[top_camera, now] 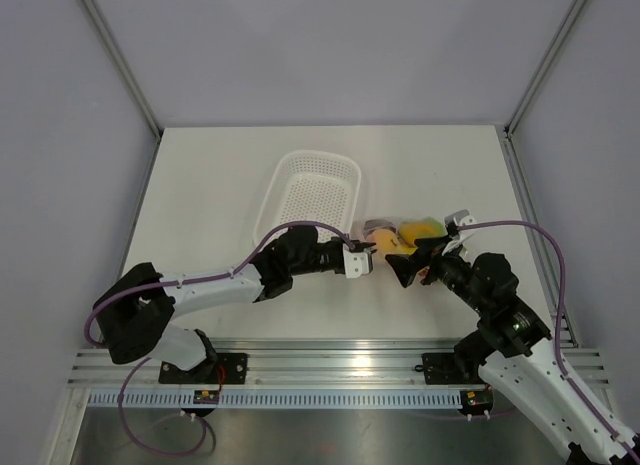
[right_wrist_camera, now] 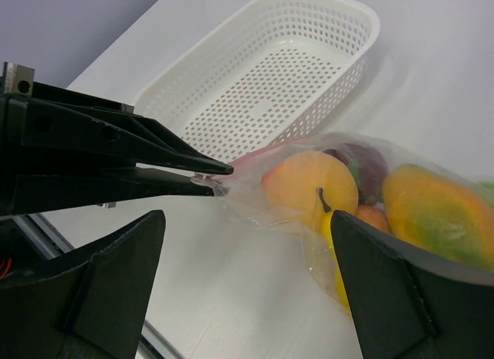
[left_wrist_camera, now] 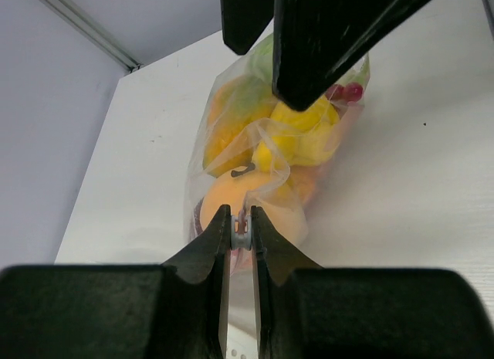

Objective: Open the zip-top bag and remove the fake food
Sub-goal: Pick up the zipper food storage bag at the center of the board, then unzip the zipper food storage bag at the center of the board.

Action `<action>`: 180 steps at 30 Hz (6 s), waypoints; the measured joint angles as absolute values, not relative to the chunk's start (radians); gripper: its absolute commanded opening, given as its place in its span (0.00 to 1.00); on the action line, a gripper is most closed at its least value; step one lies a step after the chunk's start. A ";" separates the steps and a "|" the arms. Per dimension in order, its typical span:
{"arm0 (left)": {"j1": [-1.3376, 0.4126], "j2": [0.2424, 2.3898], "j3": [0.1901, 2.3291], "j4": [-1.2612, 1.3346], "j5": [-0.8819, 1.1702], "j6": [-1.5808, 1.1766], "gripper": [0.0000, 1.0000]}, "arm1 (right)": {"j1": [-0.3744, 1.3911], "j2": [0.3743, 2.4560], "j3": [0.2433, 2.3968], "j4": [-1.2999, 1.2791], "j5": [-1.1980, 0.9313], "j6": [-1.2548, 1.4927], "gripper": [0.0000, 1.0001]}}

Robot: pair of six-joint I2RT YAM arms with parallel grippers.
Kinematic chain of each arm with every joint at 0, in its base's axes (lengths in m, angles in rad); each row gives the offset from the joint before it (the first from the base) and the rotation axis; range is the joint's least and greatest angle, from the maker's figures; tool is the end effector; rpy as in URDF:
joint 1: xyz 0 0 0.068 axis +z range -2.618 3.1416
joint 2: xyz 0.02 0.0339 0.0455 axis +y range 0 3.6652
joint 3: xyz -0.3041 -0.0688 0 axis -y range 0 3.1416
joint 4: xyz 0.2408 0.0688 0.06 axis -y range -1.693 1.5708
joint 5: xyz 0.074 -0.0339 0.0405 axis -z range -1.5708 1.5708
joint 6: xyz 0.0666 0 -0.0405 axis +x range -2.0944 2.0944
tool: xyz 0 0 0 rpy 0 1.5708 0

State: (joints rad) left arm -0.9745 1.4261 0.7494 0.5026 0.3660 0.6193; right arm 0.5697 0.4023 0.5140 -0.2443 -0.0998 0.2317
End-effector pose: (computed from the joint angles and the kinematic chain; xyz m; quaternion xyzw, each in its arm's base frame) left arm 0.1687 -0.2911 0.2868 0.6204 0.4427 -0.2489 0.5976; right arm 0.0906 0.0659 0.3005 -0.1588 0.7352 0.2912 0.5911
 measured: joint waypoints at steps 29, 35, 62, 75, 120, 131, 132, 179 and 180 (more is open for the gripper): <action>-0.953 1.424 0.744 0.535 0.408 0.567 0.03 | 0.570 0.690 0.799 -0.595 0.163 1.122 0.99; -0.953 1.424 0.744 0.536 0.408 0.567 0.03 | 0.570 0.632 0.693 -0.611 0.120 1.399 0.95; -0.953 1.424 0.744 0.534 0.421 0.568 0.03 | 0.570 0.778 0.624 -0.471 0.068 1.632 0.00; -0.960 1.462 0.745 0.596 0.468 0.567 0.04 | 0.570 0.628 0.626 -0.572 0.093 1.630 0.00; -0.963 1.475 0.746 0.577 0.437 0.575 0.04 | 0.570 0.783 0.636 -0.479 0.035 1.639 0.36; -0.971 1.493 0.753 0.570 0.414 0.594 0.04 | 0.579 0.801 0.642 -0.467 0.032 1.648 0.07; -0.971 1.495 0.753 0.570 0.413 0.596 0.04 | 0.581 0.804 0.643 -0.467 0.032 1.648 0.05; -0.989 1.530 0.778 0.632 0.392 0.605 0.02 | 0.589 0.540 0.664 -0.607 0.025 1.622 0.00; -0.989 1.530 0.778 0.632 0.392 0.605 0.02 | 0.589 0.533 0.664 -0.612 0.024 1.620 0.00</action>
